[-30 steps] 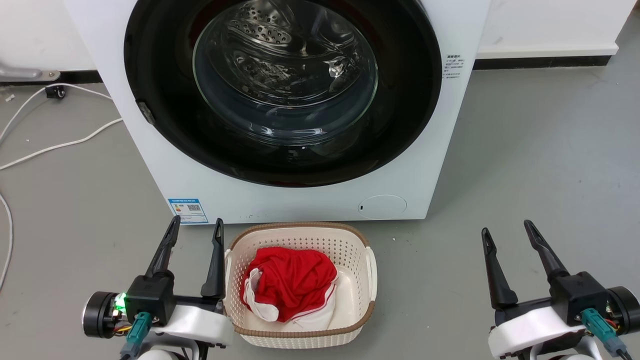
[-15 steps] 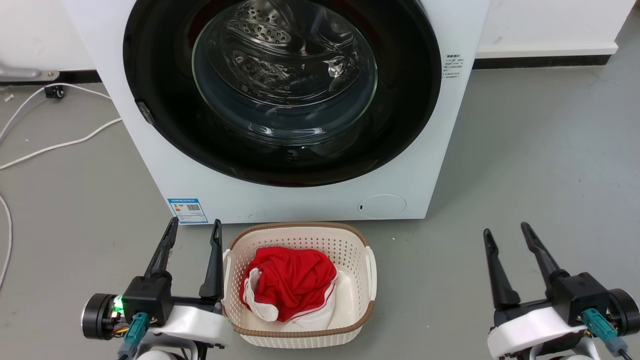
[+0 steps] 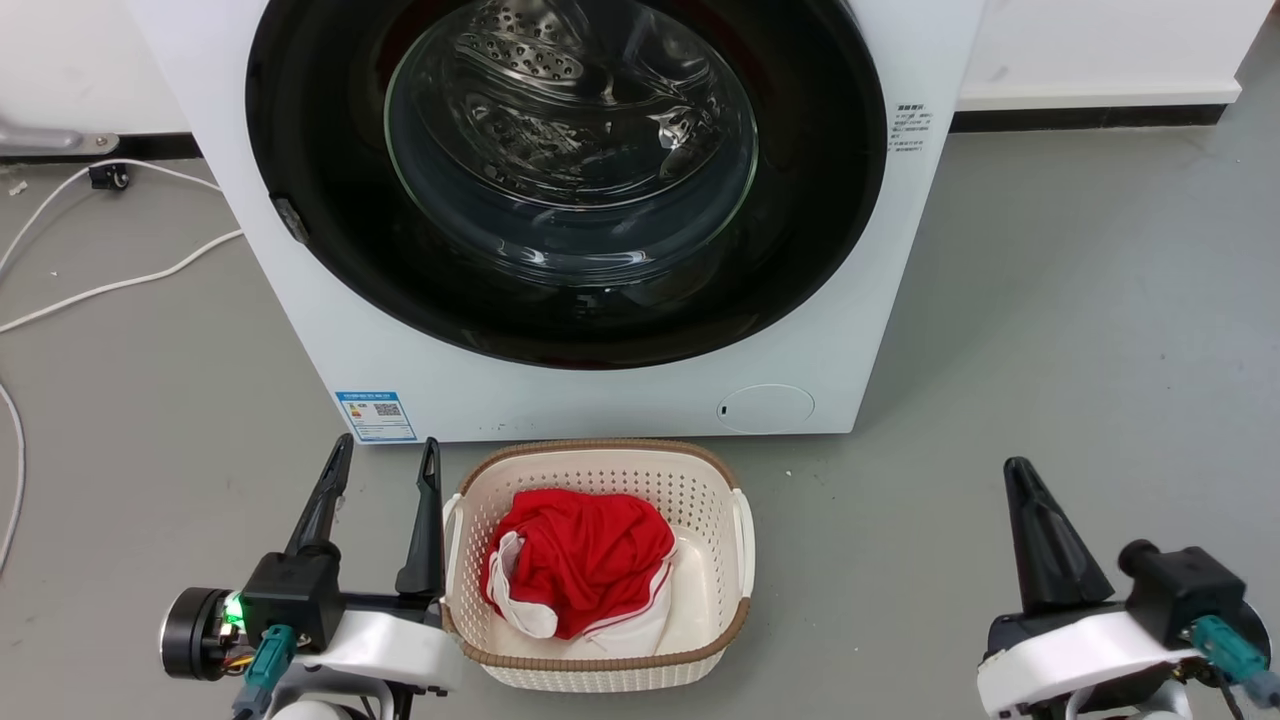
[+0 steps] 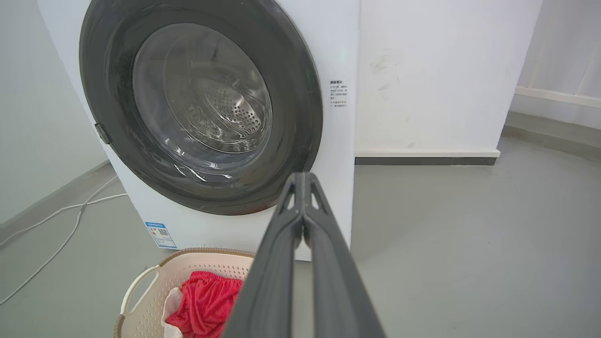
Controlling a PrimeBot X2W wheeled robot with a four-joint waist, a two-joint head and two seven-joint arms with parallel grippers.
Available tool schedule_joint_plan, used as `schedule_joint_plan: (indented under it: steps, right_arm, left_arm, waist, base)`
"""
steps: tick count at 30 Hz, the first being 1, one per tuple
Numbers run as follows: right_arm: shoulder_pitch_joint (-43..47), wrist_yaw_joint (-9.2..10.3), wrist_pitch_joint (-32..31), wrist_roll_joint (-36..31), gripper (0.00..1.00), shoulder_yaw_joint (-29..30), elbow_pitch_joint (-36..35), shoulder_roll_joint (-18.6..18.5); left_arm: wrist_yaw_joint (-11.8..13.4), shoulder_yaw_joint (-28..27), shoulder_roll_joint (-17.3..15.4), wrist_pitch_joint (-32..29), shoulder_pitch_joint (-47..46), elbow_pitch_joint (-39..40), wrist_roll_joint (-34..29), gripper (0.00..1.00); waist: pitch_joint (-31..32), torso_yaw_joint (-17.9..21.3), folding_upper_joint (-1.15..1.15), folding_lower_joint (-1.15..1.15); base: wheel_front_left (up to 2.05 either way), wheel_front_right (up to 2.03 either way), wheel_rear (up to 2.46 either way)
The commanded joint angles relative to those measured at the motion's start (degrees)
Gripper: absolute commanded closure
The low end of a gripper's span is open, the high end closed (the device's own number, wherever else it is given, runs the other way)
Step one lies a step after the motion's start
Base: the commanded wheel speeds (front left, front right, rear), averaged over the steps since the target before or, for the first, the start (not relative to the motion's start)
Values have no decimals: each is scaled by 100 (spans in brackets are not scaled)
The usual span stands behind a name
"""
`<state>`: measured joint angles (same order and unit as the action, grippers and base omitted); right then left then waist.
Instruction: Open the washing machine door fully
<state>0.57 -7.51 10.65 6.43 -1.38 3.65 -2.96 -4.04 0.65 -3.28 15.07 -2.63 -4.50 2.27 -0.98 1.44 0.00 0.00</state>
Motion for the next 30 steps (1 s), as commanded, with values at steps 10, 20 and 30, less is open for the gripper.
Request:
schedule_joint_plan:
  steps: [10, 20, 30]
  right_arm:
    - [-312, 3, 142, 4019, 100, -37, 159, 15]
    - [-996, 2, -373, 7718, 100, 193, -10, 12]
    - [-2290, 2, -953, 8470, 100, 702, 489, -396]
  left_arm:
    - [-39, -41, 14, 15, 5, 47, 36, 0]
    - [-17, -80, 23, 15, -131, 87, 46, 0]
    - [-46, -146, 26, 15, -318, 204, 7, 0]
  waist:
    - [-55, 43, 0, 0]
    - [-223, 88, 0, 0]
    - [-578, 83, 0, 0]
  base:
    - [0, 0, 0]
    - [0, 0, 0]
    - [0, 0, 0]
